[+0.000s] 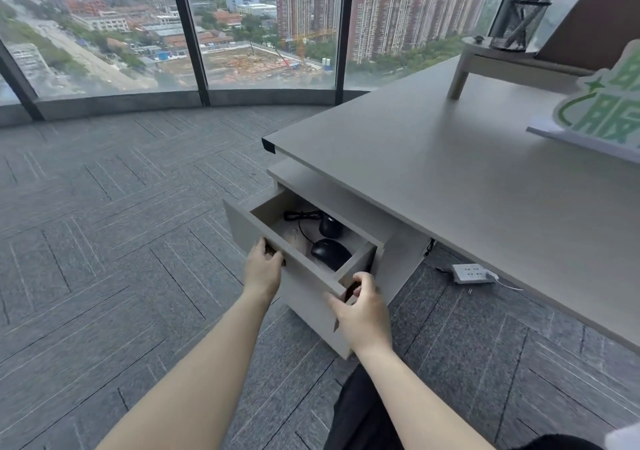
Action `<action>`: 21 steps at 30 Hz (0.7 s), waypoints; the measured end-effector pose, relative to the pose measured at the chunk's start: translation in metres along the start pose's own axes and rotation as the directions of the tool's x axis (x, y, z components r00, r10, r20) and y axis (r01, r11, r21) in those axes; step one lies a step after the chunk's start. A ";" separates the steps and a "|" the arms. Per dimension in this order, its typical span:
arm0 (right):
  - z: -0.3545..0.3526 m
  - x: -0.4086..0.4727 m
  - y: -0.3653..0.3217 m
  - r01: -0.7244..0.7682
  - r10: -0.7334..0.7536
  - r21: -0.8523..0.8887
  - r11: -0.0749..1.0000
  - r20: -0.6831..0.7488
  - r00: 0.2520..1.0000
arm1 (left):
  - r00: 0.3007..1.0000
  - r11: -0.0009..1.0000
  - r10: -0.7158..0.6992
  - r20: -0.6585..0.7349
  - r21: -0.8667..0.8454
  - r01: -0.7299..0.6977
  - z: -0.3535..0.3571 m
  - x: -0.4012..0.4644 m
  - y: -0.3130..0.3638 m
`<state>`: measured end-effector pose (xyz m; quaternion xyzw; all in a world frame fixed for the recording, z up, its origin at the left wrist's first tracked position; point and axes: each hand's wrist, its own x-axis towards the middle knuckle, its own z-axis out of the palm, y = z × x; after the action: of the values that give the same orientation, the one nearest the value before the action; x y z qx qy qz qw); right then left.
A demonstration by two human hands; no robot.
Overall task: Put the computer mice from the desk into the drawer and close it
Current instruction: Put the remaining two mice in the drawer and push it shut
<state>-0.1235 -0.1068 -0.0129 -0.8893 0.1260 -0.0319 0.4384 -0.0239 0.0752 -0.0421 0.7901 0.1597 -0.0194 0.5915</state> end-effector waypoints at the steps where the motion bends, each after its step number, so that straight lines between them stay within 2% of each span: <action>1: -0.002 0.005 0.003 -0.020 0.021 0.007 1.000 -0.023 1.000 | 1.000 1.000 0.013 0.006 0.009 -0.013 0.008 0.003 0.004; 9: -0.018 0.051 0.020 -0.126 0.136 0.098 0.987 -0.097 0.986 | 0.999 0.999 0.043 0.025 0.018 -0.043 0.063 0.014 0.030; 16: -0.024 0.078 0.026 -0.116 0.151 0.203 0.972 -0.162 0.975 | 0.994 0.998 -0.040 0.098 -0.053 0.045 0.095 0.026 0.036; 21: -0.030 0.091 0.028 -0.120 0.170 0.270 0.955 -0.170 0.971 | 0.990 0.998 -0.066 0.122 -0.014 0.069 0.103 0.036 0.037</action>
<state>-0.0464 -0.1690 -0.0220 -0.8058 0.2278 -0.1009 0.5373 0.0369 -0.0231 -0.0465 0.7763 0.1503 -0.0860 0.6061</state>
